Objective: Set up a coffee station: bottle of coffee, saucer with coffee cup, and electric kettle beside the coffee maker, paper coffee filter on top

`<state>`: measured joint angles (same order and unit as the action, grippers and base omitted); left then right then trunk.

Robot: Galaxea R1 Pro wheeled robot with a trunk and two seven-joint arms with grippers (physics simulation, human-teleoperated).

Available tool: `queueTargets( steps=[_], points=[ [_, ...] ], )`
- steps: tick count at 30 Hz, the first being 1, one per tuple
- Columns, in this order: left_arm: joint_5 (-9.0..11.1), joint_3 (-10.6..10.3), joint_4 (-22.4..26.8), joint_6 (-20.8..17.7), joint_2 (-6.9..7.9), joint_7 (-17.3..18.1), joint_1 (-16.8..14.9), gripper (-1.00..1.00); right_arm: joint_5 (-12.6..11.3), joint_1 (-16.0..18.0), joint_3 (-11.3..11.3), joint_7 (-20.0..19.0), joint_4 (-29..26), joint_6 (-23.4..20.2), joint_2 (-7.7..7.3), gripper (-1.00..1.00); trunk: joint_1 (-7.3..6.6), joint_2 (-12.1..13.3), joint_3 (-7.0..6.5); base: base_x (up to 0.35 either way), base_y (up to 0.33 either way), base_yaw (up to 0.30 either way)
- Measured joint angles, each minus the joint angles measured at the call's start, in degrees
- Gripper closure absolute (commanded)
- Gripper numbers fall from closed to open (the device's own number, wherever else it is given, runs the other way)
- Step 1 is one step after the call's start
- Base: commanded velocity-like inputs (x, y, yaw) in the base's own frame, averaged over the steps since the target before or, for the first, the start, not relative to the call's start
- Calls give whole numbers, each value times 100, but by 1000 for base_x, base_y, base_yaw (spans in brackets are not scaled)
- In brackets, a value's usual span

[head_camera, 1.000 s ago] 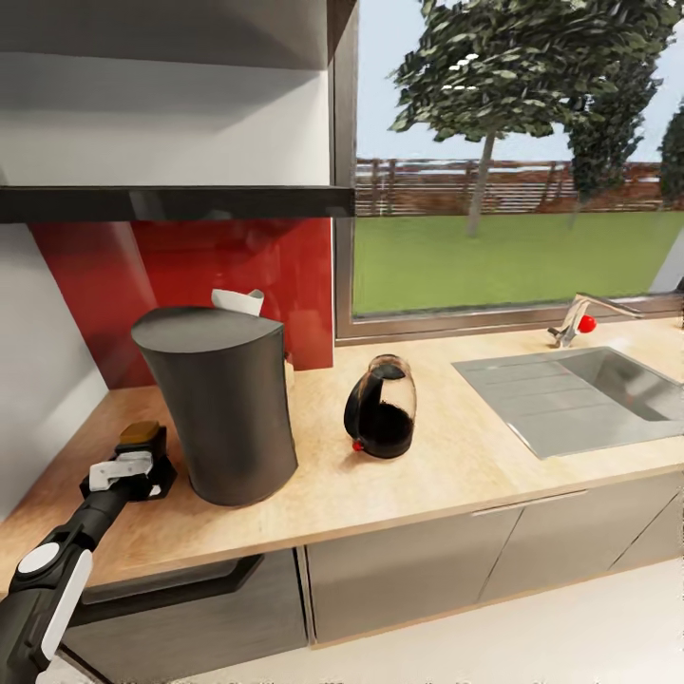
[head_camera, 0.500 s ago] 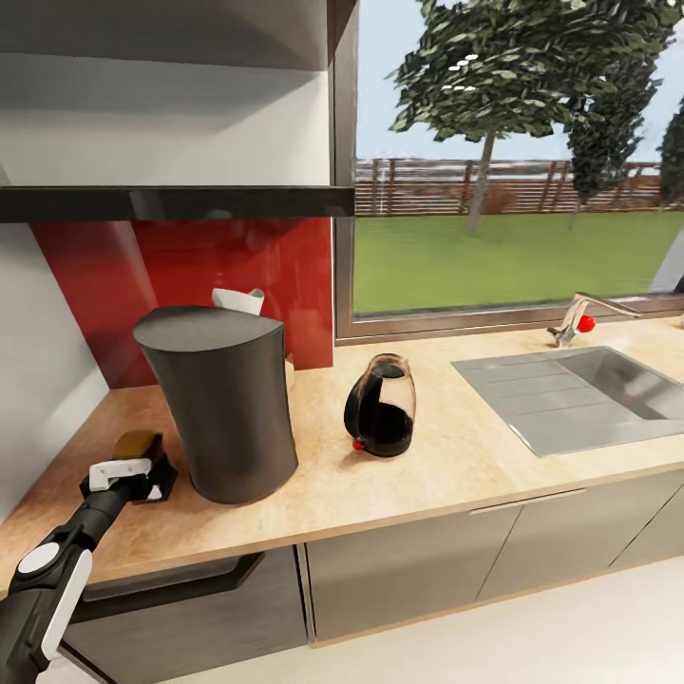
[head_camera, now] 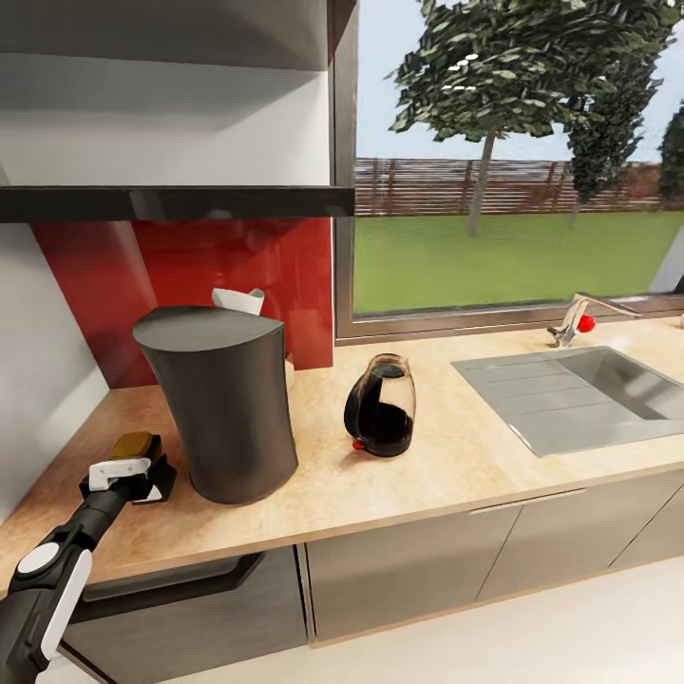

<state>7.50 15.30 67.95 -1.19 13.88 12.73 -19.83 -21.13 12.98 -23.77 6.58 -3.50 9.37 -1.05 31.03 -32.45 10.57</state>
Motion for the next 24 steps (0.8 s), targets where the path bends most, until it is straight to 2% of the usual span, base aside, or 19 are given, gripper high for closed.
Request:
queueTargets(
  steps=[11, 24],
  points=[
    [-7, 0, 0, 0, 1, 0, 1, -100, 0, 0, 0, 0, 0, 0, 0, -100, 0, 0, 0, -7, 0, 0],
    [-1, 0, 0, 0, -8, 0, 0, -100, 0, 0, -5, 2, 0, 9, 0, -100, 3, 1, 0, -302, 0, 0]
  ],
)
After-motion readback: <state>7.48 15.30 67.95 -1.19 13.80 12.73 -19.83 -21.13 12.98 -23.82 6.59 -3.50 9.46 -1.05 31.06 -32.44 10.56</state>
